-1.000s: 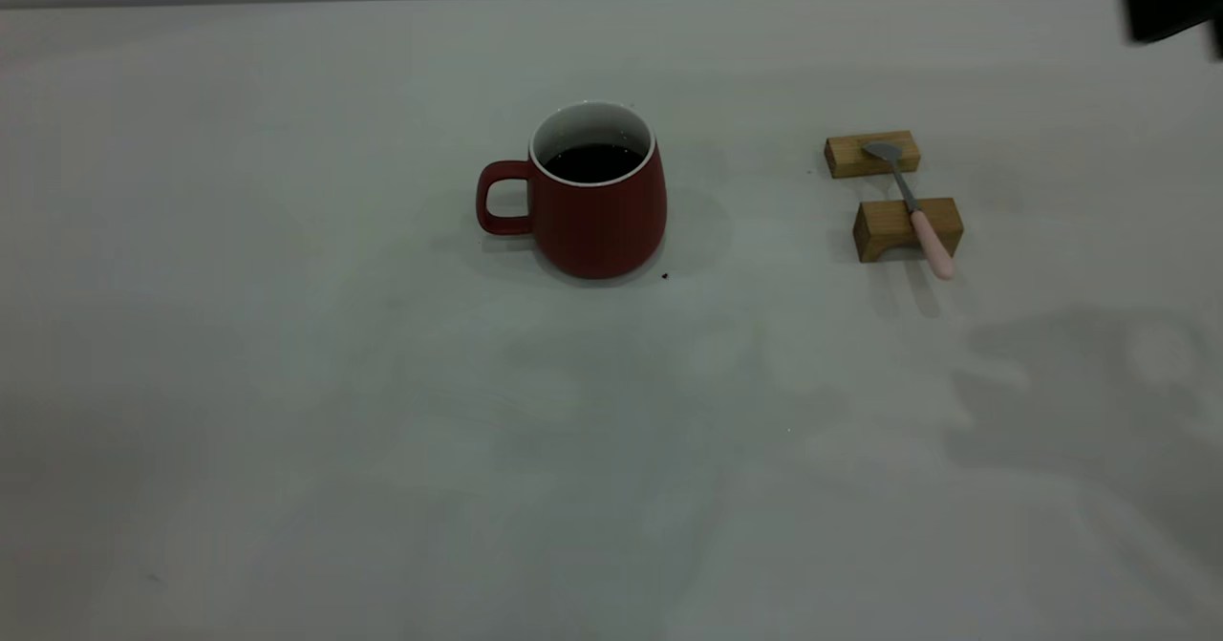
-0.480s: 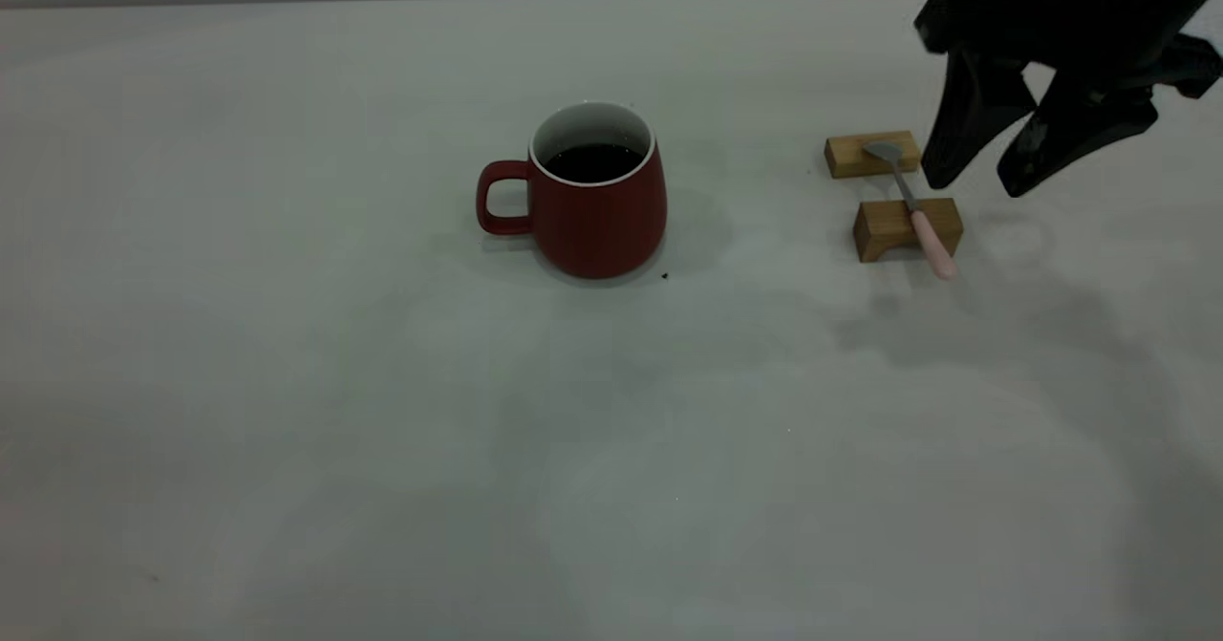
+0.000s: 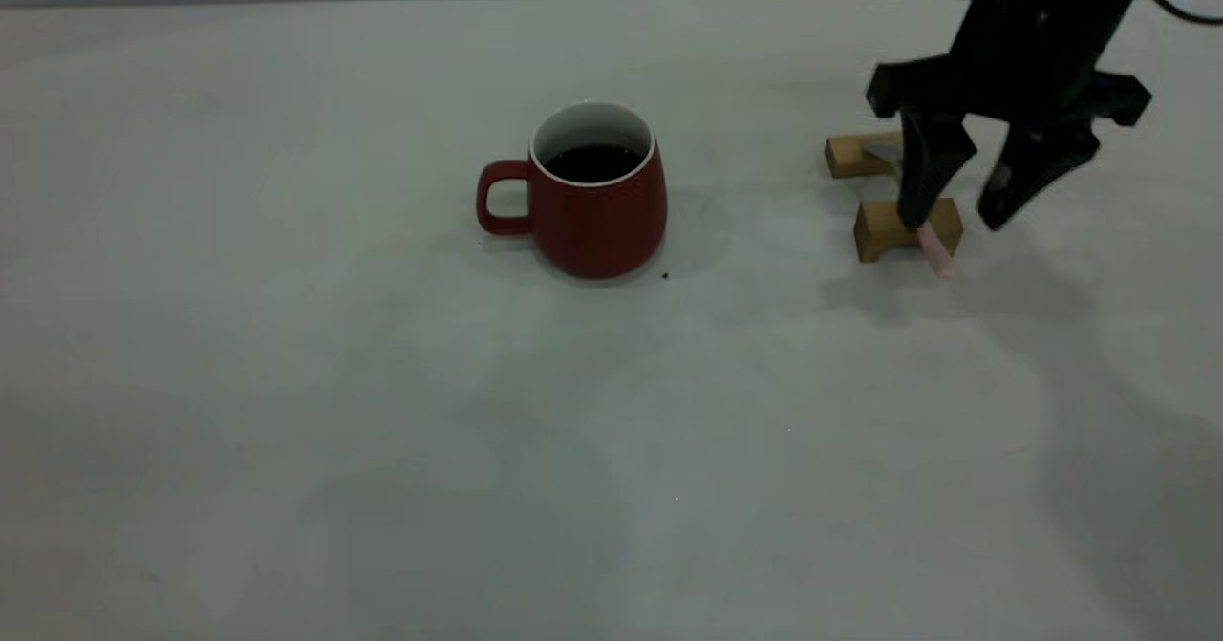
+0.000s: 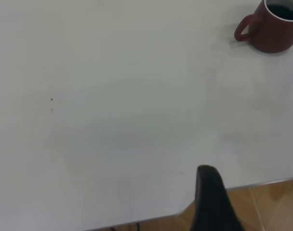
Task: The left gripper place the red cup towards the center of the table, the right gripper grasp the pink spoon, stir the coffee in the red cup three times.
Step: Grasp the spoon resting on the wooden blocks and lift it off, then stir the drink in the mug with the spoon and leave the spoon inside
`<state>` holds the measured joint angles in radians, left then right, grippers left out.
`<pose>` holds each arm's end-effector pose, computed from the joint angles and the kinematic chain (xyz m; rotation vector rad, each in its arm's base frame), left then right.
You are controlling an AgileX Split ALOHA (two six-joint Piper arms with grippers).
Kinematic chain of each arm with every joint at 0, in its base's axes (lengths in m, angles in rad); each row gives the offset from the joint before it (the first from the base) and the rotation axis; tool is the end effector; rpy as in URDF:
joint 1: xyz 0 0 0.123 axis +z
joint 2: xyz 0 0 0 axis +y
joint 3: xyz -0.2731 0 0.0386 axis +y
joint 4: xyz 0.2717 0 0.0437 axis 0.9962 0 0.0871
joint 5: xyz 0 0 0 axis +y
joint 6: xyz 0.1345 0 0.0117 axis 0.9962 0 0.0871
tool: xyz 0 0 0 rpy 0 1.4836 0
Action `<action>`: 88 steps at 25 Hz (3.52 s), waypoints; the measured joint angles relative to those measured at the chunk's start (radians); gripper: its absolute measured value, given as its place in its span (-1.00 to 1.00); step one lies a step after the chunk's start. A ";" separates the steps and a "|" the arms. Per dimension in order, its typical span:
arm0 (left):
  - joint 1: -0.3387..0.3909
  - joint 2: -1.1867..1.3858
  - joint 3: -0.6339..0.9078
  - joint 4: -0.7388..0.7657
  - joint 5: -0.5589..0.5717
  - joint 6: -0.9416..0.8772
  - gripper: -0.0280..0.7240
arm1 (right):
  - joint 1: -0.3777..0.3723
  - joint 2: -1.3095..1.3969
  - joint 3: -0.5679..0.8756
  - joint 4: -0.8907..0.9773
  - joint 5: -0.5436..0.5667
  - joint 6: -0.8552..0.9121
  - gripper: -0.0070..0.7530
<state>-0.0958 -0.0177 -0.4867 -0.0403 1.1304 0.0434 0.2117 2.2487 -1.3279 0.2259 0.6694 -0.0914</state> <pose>0.0581 -0.0105 0.2571 0.1504 2.1045 -0.0801 0.3981 0.1048 -0.0116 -0.2003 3.0679 0.2307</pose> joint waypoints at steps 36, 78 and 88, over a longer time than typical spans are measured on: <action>0.000 0.000 0.000 0.000 0.000 0.000 0.41 | 0.000 0.040 -0.078 0.014 0.090 -0.048 -0.64; 0.000 0.000 0.000 0.000 0.000 -0.001 0.41 | 0.123 0.219 -0.188 1.532 0.381 0.576 -0.64; 0.000 0.000 0.000 0.000 0.000 -0.001 0.41 | 0.058 0.300 -0.188 1.535 0.463 0.527 -0.64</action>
<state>-0.0958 -0.0177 -0.4867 -0.0403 1.1304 0.0425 0.2700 2.5487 -1.5160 1.7608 1.1322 0.4356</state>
